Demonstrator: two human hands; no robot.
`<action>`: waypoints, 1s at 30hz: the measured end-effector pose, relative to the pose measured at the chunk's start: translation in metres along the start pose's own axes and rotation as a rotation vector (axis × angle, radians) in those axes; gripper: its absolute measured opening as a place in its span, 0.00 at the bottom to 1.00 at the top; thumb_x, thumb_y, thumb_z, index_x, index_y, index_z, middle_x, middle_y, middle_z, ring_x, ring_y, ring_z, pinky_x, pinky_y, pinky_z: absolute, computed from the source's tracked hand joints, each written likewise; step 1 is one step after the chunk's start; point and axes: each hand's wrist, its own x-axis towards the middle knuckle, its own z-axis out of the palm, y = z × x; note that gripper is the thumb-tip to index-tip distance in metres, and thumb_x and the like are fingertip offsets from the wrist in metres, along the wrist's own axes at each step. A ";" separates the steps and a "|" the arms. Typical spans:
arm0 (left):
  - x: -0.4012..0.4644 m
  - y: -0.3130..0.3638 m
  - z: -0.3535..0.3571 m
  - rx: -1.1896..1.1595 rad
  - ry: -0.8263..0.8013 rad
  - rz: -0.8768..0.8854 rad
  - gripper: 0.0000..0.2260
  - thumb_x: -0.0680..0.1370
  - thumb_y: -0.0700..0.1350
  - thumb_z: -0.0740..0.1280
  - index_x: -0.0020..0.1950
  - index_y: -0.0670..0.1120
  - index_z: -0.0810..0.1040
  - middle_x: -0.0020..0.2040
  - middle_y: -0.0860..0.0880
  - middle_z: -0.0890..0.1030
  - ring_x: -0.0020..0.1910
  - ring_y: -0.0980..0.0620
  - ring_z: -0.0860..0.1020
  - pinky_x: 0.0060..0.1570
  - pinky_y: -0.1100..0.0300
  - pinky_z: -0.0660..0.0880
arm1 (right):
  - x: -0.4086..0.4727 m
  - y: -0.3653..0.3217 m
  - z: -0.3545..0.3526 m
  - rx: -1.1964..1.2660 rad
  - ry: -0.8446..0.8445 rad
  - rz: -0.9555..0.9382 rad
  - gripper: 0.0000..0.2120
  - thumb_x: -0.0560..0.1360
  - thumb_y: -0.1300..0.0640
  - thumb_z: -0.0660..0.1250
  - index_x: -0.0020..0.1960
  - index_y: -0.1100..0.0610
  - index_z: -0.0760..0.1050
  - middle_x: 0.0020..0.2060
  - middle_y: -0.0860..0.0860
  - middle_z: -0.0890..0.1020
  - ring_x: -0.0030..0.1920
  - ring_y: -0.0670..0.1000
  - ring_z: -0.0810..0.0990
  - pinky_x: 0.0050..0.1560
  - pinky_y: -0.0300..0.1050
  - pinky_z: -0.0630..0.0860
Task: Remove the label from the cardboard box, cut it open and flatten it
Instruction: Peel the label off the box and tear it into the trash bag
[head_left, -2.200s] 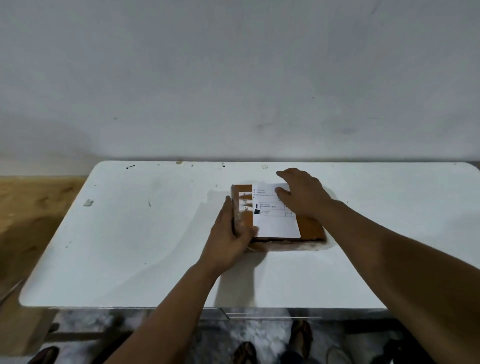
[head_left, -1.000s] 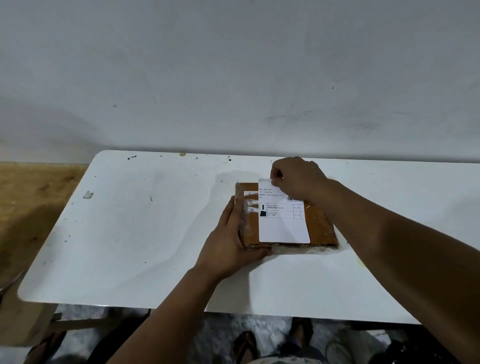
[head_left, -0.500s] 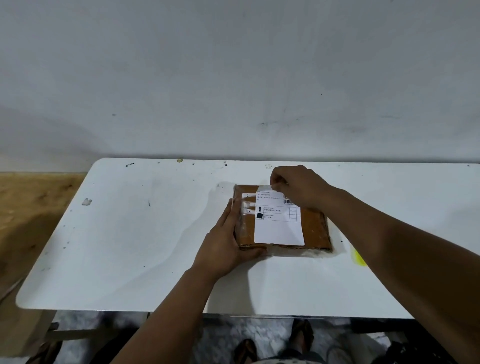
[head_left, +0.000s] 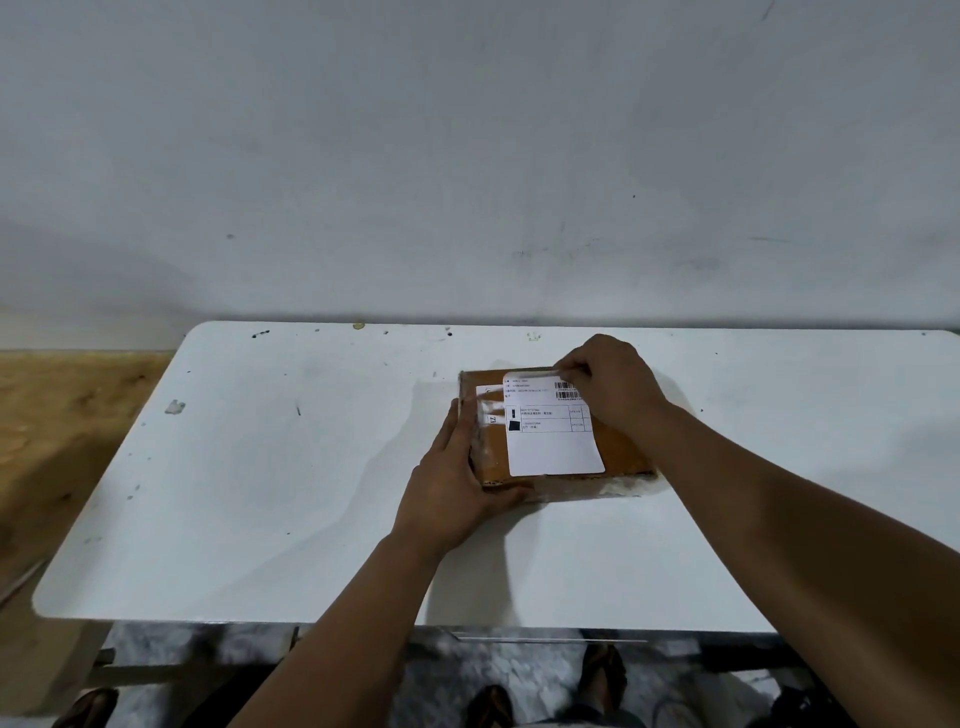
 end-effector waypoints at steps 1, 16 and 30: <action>0.000 0.001 0.000 -0.004 0.002 0.001 0.60 0.62 0.70 0.79 0.82 0.66 0.42 0.83 0.61 0.55 0.78 0.56 0.64 0.72 0.53 0.69 | -0.001 0.000 0.000 0.006 -0.002 0.002 0.09 0.77 0.58 0.66 0.51 0.54 0.84 0.49 0.51 0.82 0.53 0.52 0.79 0.52 0.47 0.75; 0.001 0.003 -0.001 -0.003 0.002 -0.024 0.60 0.60 0.72 0.78 0.82 0.67 0.44 0.82 0.62 0.59 0.75 0.54 0.69 0.70 0.50 0.73 | -0.007 -0.014 -0.028 -0.012 -0.256 -0.043 0.04 0.79 0.57 0.60 0.47 0.53 0.73 0.45 0.50 0.80 0.43 0.51 0.76 0.35 0.42 0.66; 0.000 0.006 -0.002 0.019 0.012 -0.006 0.62 0.60 0.72 0.78 0.81 0.68 0.39 0.82 0.62 0.58 0.76 0.54 0.69 0.70 0.52 0.73 | -0.016 -0.005 -0.036 0.218 -0.240 0.045 0.05 0.75 0.58 0.68 0.49 0.50 0.76 0.44 0.44 0.79 0.45 0.48 0.77 0.39 0.39 0.69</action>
